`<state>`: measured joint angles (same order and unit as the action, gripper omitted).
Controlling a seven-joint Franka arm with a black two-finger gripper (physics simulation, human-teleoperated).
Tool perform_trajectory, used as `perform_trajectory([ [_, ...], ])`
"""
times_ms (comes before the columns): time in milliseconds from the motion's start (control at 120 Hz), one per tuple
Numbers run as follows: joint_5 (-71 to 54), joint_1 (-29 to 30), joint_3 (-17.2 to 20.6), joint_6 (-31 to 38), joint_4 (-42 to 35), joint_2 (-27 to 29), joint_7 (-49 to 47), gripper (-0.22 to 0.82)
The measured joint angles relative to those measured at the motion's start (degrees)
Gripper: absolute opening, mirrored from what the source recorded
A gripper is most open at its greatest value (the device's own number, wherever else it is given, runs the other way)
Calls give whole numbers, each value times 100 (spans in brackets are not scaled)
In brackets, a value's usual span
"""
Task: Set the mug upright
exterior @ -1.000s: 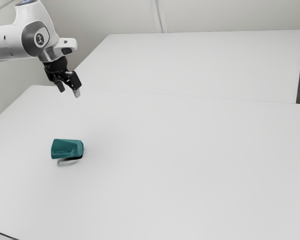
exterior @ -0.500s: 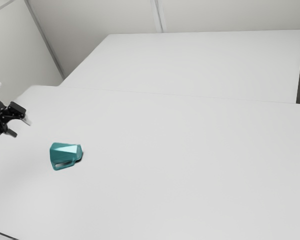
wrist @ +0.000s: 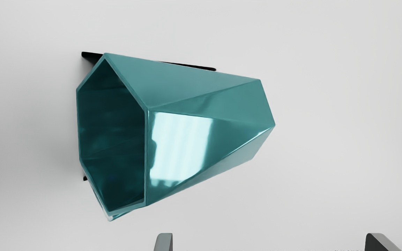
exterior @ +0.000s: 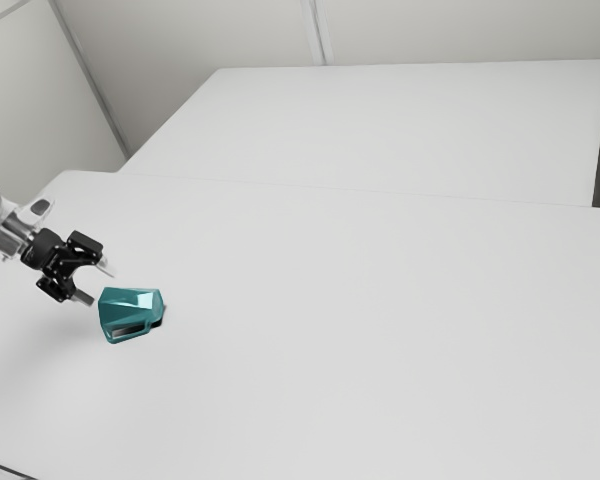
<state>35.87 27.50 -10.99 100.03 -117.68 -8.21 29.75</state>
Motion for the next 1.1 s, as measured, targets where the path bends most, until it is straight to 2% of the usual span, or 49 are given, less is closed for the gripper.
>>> perform_trajectory([
  [200,12,218,9,-124,492,-418,130,60],
  [467,190,521,151,-301,558,-811,341,59],
  [733,589,695,259,-335,540,-1141,604,35],
  [967,1111,805,267,-336,502,-1323,1008,6],
  [1100,1494,854,267,-340,473,-1386,1318,-4],
])
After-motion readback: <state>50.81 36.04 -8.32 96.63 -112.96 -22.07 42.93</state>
